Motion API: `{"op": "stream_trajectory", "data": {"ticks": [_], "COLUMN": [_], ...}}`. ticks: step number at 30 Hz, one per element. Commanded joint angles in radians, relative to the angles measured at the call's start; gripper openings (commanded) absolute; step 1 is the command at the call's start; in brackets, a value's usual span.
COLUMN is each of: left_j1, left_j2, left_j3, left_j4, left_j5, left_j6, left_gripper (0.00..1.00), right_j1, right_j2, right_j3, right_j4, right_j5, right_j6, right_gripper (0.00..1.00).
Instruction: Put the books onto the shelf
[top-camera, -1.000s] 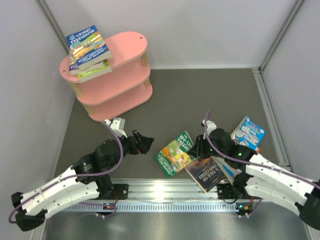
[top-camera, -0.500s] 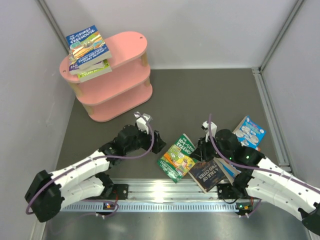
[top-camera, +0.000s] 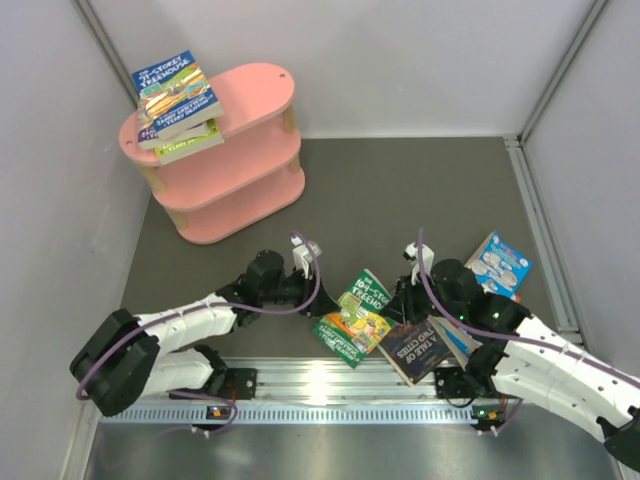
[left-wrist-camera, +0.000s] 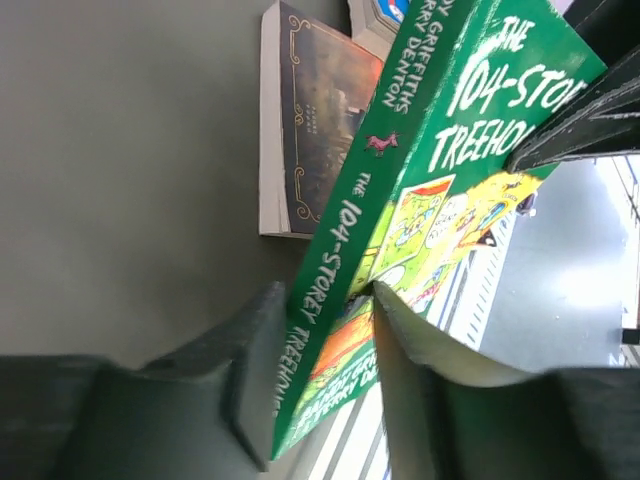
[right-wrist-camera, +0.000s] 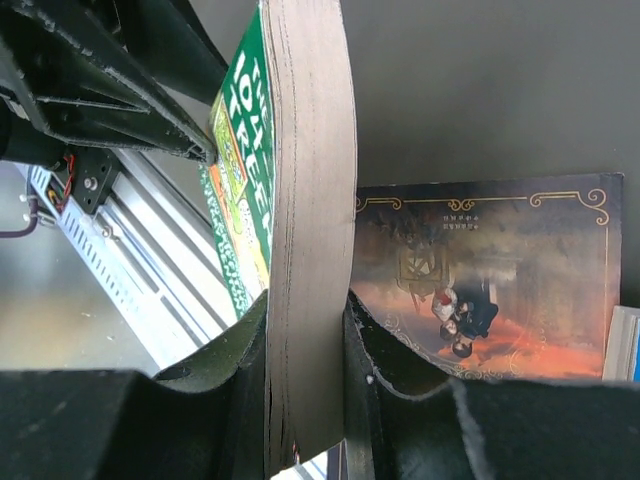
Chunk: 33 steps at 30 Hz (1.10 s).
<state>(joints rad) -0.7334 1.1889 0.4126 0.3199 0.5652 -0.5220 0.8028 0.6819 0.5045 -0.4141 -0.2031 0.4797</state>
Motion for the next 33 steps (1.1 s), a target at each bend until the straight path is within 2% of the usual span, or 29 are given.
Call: {"op": "stream_trajectory", "data": {"ticks": [1, 3, 7, 12, 14, 17, 19, 21, 22, 25, 26, 28, 29, 30, 31, 32, 33], "left_j1": [0.0, -0.001, -0.006, -0.034, -0.04, -0.041, -0.043, -0.043, -0.043, -0.046, -0.049, -0.063, -0.066, -0.07, -0.07, -0.069, -0.07], "left_j2": [-0.015, 0.006, 0.098, 0.155, 0.16, 0.152, 0.144, 0.135, 0.124, 0.103, 0.095, 0.075, 0.066, 0.036, 0.012, -0.014, -0.07], "left_j3": [-0.023, -0.049, -0.104, -0.121, -0.117, -0.112, -0.109, -0.106, -0.107, -0.112, -0.112, -0.109, -0.078, -0.057, -0.031, 0.047, 0.096], "left_j4": [0.116, 0.192, 0.382, 0.516, 0.515, 0.505, 0.483, 0.466, 0.455, 0.45, 0.441, 0.432, 0.339, 0.277, 0.201, 0.018, -0.099], "left_j5": [0.128, 0.22, 0.323, 0.354, 0.351, 0.351, 0.349, 0.345, 0.343, 0.341, 0.338, 0.326, 0.314, 0.267, 0.242, 0.207, 0.09], "left_j6": [-0.024, -0.068, -0.185, -0.265, -0.266, -0.265, -0.256, -0.248, -0.246, -0.254, -0.256, -0.254, -0.24, -0.205, -0.184, -0.156, -0.124], "left_gripper": [0.42, 0.31, 0.28, 0.46, 0.5, 0.5, 0.44, 0.31, 0.2, 0.09, 0.0, 0.0, 0.0, 0.0, 0.0, 0.0, 0.0], "right_j1": [0.009, 0.009, 0.009, 0.009, 0.009, 0.009, 0.009, 0.009, 0.009, 0.009, 0.009, 0.009, 0.009, 0.009, 0.009, 0.009, 0.009], "right_j2": [-0.025, -0.041, -0.061, -0.068, -0.067, -0.064, -0.065, -0.068, -0.068, -0.074, -0.079, -0.084, -0.088, -0.097, -0.102, -0.117, -0.126], "right_j3": [0.019, 0.011, -0.009, -0.043, -0.046, -0.046, -0.046, -0.05, -0.053, -0.06, -0.064, -0.066, -0.063, -0.057, -0.043, -0.035, -0.028], "right_j4": [0.083, 0.087, 0.119, 0.155, 0.163, 0.164, 0.163, 0.163, 0.163, 0.164, 0.166, 0.166, 0.16, 0.135, 0.12, 0.104, 0.069], "right_j5": [0.037, 0.051, 0.071, 0.08, 0.085, 0.09, 0.093, 0.096, 0.096, 0.105, 0.108, 0.117, 0.126, 0.155, 0.174, 0.191, 0.236], "right_j6": [0.0, 0.003, 0.022, 0.043, 0.045, 0.045, 0.045, 0.043, 0.045, 0.051, 0.053, 0.062, 0.068, 0.085, 0.092, 0.102, 0.117], "right_gripper": [0.0, 0.0, 0.0, 0.0, 0.0, 0.0, 0.0, 0.0, 0.0, 0.0, 0.0, 0.0, 0.0, 0.07, 0.24, 0.41, 0.58]}}
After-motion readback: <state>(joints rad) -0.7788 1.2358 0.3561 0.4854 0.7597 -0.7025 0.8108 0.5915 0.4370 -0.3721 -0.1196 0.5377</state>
